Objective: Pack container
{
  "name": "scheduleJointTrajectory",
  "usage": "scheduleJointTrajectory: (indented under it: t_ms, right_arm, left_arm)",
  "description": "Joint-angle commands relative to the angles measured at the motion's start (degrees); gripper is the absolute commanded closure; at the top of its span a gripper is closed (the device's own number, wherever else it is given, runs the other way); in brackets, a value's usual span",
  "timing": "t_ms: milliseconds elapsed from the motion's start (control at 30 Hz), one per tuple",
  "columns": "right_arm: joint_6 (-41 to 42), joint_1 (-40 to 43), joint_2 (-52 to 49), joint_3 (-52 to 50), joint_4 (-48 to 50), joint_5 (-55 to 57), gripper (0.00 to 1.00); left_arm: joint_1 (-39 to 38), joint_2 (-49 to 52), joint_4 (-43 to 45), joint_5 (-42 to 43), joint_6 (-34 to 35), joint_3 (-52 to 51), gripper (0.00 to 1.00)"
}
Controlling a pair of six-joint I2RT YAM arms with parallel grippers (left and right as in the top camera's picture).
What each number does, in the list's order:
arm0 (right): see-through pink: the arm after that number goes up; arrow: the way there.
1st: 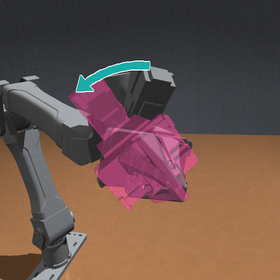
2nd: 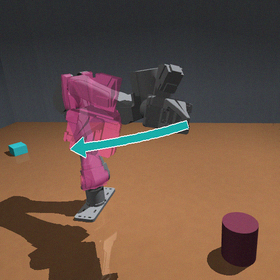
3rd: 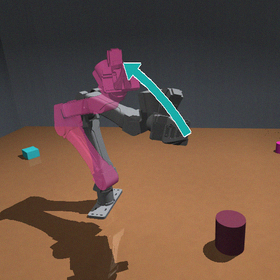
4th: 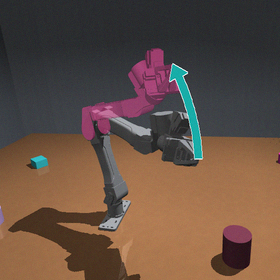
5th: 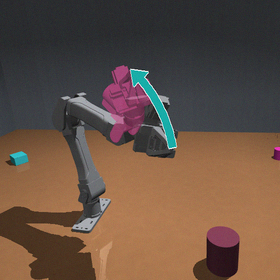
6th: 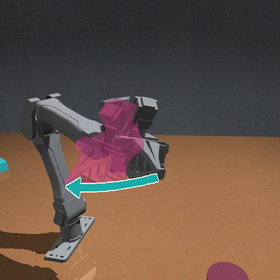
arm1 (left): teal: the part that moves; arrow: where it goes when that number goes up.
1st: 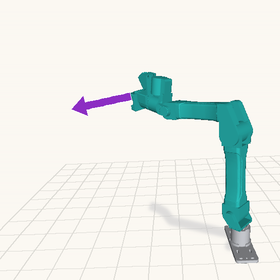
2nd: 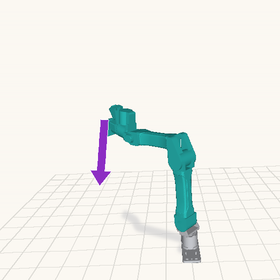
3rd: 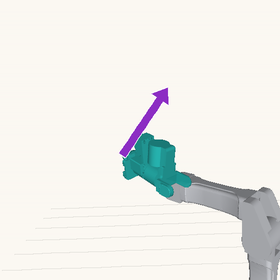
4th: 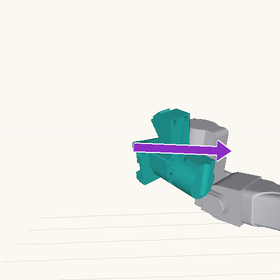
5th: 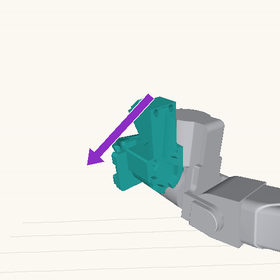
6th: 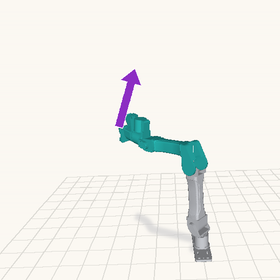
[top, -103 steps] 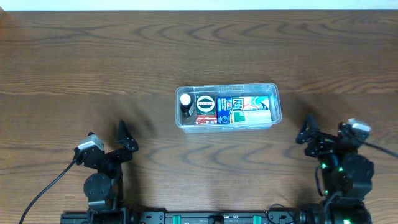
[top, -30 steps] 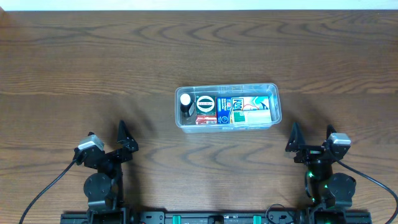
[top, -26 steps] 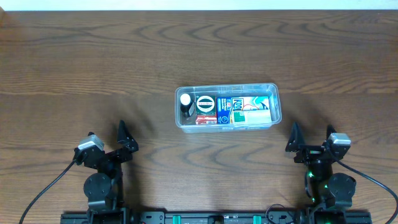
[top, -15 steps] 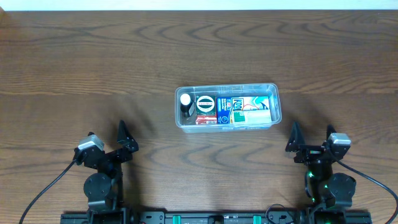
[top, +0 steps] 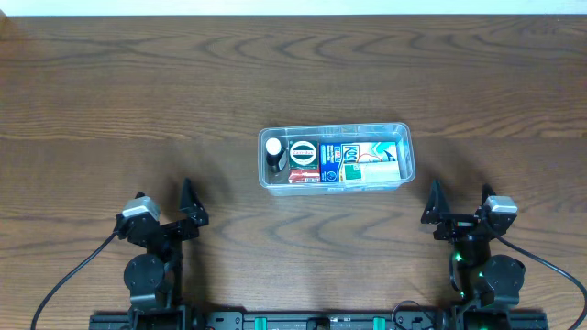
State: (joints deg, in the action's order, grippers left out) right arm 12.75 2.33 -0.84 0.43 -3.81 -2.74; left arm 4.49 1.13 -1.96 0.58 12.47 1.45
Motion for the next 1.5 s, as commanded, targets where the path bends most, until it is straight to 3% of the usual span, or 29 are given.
scheduleJointTrajectory:
  t_ms: [0, 367, 1467]
  right_arm:
    - [-0.83, -0.48, 0.57, -0.11, -0.26, 0.81, 0.01]
    - [-0.83, -0.48, 0.57, -0.11, -0.26, 0.81, 0.01]
    - [-0.83, -0.48, 0.57, -0.11, -0.26, 0.81, 0.01]
  left_arm:
    - [0.31, 0.22, -1.84, 2.29, -7.69, -1.22, 0.02]
    - [0.31, 0.22, -1.42, 6.03, -21.73, -1.22, 0.02]
    - [0.31, 0.22, -1.44, 6.10, -21.86, -1.22, 0.02]
